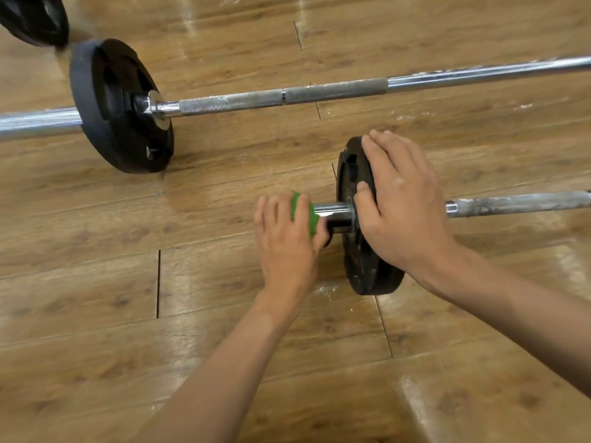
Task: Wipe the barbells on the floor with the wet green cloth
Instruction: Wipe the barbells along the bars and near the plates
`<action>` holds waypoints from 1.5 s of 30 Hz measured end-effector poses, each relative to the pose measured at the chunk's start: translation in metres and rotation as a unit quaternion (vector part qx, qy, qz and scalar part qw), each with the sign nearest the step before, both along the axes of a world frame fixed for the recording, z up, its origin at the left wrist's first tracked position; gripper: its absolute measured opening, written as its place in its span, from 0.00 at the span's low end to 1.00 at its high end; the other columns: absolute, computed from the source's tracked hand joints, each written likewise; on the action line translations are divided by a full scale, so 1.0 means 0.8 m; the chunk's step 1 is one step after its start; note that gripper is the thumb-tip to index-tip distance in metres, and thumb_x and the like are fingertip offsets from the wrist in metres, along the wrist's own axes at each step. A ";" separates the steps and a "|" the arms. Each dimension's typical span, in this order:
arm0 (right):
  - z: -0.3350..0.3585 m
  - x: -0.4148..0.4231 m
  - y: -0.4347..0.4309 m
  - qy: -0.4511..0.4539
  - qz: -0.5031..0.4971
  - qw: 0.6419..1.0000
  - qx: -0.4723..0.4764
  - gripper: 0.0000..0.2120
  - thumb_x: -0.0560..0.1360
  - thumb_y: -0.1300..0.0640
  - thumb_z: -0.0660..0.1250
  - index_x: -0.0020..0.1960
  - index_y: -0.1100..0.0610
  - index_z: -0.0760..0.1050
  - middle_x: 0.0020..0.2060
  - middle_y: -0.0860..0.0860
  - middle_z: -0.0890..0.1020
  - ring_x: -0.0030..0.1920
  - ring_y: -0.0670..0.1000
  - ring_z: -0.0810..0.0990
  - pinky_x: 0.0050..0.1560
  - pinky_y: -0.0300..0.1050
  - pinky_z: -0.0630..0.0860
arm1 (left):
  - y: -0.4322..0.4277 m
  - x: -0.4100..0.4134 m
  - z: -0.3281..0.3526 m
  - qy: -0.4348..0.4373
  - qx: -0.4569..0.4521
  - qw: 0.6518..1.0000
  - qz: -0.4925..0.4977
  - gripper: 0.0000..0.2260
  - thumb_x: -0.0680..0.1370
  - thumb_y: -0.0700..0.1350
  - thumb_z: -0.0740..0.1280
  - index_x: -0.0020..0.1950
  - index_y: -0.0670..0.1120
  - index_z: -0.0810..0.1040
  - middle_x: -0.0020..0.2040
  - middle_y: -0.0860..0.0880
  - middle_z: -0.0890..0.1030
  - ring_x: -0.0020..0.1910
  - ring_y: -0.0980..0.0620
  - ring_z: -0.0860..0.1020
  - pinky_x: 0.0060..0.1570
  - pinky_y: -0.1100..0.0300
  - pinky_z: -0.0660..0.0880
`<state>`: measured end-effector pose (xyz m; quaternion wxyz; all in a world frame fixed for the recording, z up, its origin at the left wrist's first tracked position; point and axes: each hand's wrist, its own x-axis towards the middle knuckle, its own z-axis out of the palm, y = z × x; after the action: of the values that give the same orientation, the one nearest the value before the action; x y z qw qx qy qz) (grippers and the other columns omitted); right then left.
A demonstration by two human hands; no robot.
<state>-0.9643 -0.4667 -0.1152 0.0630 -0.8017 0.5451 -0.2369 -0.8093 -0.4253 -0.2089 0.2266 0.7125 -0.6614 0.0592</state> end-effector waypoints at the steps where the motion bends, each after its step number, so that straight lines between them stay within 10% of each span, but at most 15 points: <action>1: -0.001 -0.001 0.002 -0.002 0.001 1.000 -0.005 0.29 0.79 0.53 0.56 0.76 0.66 0.68 0.73 0.61 0.72 0.76 0.61 0.67 0.76 0.61 0.65 | -0.004 -0.012 0.005 -0.022 0.003 1.000 -0.021 0.15 0.83 0.50 0.61 0.61 0.42 0.79 0.59 0.41 0.80 0.60 0.40 0.76 0.70 0.45 0.68; 5: -0.006 -0.006 0.014 -0.011 0.014 0.999 -0.027 0.28 0.79 0.54 0.56 0.75 0.68 0.68 0.73 0.62 0.72 0.75 0.62 0.68 0.76 0.62 0.65 | -0.008 -0.031 0.021 -0.014 0.012 0.996 -0.089 0.21 0.87 0.51 0.50 0.59 0.42 0.79 0.53 0.43 0.79 0.51 0.41 0.76 0.57 0.48 0.71; 10: -0.013 -0.015 0.044 -0.024 0.033 0.997 -0.063 0.27 0.80 0.57 0.59 0.75 0.69 0.68 0.74 0.64 0.71 0.76 0.64 0.67 0.76 0.62 0.65 | 0.019 -0.012 0.017 -0.068 0.021 0.985 -0.160 0.24 0.87 0.53 0.50 0.70 0.38 0.75 0.64 0.39 0.78 0.60 0.39 0.75 0.66 0.45 0.70; 17: -0.012 -0.022 0.062 -0.008 0.030 0.997 -0.074 0.27 0.79 0.56 0.62 0.73 0.69 0.71 0.72 0.65 0.73 0.73 0.64 0.69 0.72 0.62 0.67 | 0.004 0.000 0.036 -0.012 0.064 0.997 0.048 0.17 0.83 0.50 0.56 0.44 0.43 0.79 0.39 0.42 0.81 0.39 0.41 0.78 0.52 0.46 0.72; 24: 0.006 -0.008 0.042 0.055 0.003 0.998 -0.007 0.31 0.82 0.51 0.54 0.80 0.67 0.61 0.76 0.63 0.69 0.78 0.61 0.65 0.78 0.59 0.61 | 0.053 -0.040 0.011 -0.033 0.026 0.994 -0.097 0.23 0.88 0.50 0.48 0.76 0.40 0.71 0.69 0.38 0.75 0.71 0.37 0.72 0.78 0.43 0.62; 31: -0.004 -0.014 0.062 0.036 0.025 0.998 -0.044 0.28 0.81 0.56 0.53 0.76 0.72 0.64 0.76 0.68 0.68 0.79 0.65 0.63 0.81 0.57 0.58 | 0.017 -0.005 0.035 -0.010 0.113 0.993 0.031 0.19 0.84 0.51 0.54 0.48 0.43 0.80 0.44 0.42 0.82 0.45 0.39 0.79 0.57 0.45 0.71; 39: -0.009 -0.024 0.079 -0.003 0.056 0.996 -0.069 0.26 0.80 0.60 0.57 0.75 0.73 0.66 0.75 0.68 0.69 0.78 0.66 0.65 0.80 0.59 0.61 | 0.043 -0.036 0.033 -0.012 0.065 0.987 -0.146 0.19 0.86 0.51 0.54 0.67 0.41 0.76 0.55 0.43 0.78 0.53 0.42 0.74 0.59 0.48 0.69; 45: -0.010 -0.024 0.074 -0.017 0.048 0.997 -0.060 0.27 0.81 0.59 0.58 0.75 0.72 0.67 0.74 0.67 0.70 0.77 0.65 0.65 0.80 0.58 0.62 | 0.037 0.021 0.036 -0.014 0.108 0.994 -0.025 0.18 0.86 0.52 0.53 0.50 0.46 0.79 0.45 0.45 0.81 0.46 0.43 0.76 0.56 0.47 0.69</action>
<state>-0.9834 -0.4072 -0.1231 0.0353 -0.8254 0.4893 -0.2792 -0.7925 -0.3959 -0.1802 0.1409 0.7153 -0.6844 -0.0084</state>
